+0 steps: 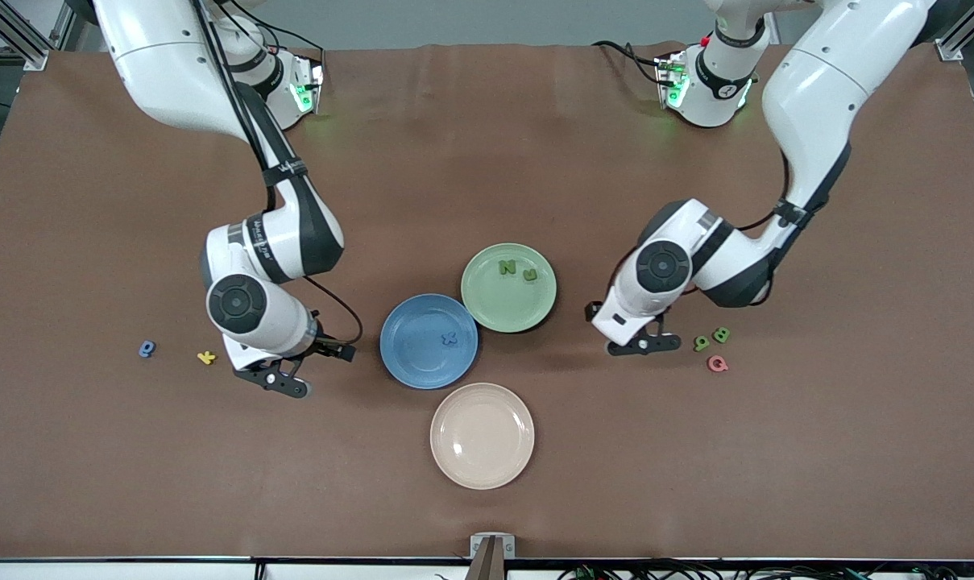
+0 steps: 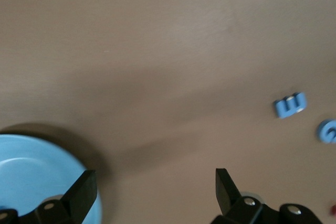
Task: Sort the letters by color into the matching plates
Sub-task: 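Grasp the green b with the left gripper while the right grasps blue m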
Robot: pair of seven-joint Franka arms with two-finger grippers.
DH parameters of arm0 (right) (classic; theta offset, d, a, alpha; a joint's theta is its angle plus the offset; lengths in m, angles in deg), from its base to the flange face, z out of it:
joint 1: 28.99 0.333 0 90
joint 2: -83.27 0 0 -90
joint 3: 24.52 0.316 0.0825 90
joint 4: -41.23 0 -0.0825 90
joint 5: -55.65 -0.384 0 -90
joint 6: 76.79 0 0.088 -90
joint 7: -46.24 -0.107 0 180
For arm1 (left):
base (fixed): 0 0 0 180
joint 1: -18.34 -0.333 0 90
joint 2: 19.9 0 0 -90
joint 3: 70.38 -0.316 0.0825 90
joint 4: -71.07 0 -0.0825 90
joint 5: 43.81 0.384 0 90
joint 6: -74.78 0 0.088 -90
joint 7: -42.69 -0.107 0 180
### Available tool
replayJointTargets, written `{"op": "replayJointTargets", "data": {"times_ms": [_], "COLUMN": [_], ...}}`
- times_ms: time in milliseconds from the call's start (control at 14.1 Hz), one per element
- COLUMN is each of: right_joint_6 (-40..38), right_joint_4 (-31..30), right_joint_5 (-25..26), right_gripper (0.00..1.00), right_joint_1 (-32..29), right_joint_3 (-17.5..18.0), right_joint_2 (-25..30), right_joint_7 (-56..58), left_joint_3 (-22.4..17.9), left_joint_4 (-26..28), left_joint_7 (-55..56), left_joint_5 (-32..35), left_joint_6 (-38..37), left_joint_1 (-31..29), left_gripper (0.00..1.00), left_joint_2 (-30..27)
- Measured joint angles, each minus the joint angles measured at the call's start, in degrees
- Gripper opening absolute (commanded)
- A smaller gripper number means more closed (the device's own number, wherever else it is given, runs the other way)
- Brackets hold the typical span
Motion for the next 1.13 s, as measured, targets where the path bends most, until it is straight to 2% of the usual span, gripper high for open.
{"op": "replayJointTargets", "data": {"times_ms": [213, 425, 709, 1134], "right_joint_6": [2.3, 11.9, 21.7, 23.8], "right_joint_4": [-3.8, -9.9, -17.4, -20.0], "right_joint_5": [0.3, 0.3, 0.3, 0.2], "right_gripper": [1.00, 1.00, 1.00, 1.00], "right_joint_1": [-4.1, -9.4, -13.4, -13.6], "right_joint_3": [-0.2, -0.3, -0.2, 0.0], "right_joint_2": [1.3, 1.7, 1.7, 1.8], "right_joint_7": [9.8, 22.7, 35.4, 37.8], "left_joint_3": [0.2, 1.4, 1.9, 1.9], "left_joint_4": [1.8, 3.9, 4.6, 5.7], "left_joint_7": [-3.2, -6.8, -7.5, -7.5], "left_joint_5": [3.6, 4.9, 5.0, 5.0], "left_joint_6": [1.1, 4.1, 5.7, 9.6], "left_joint_1": [-5.4, -11.2, -14.0, -14.8], "left_gripper": [0.99, 0.99, 0.99, 0.94], "left_joint_2": [0.0, 0.0, 0.0, 0.6]}}
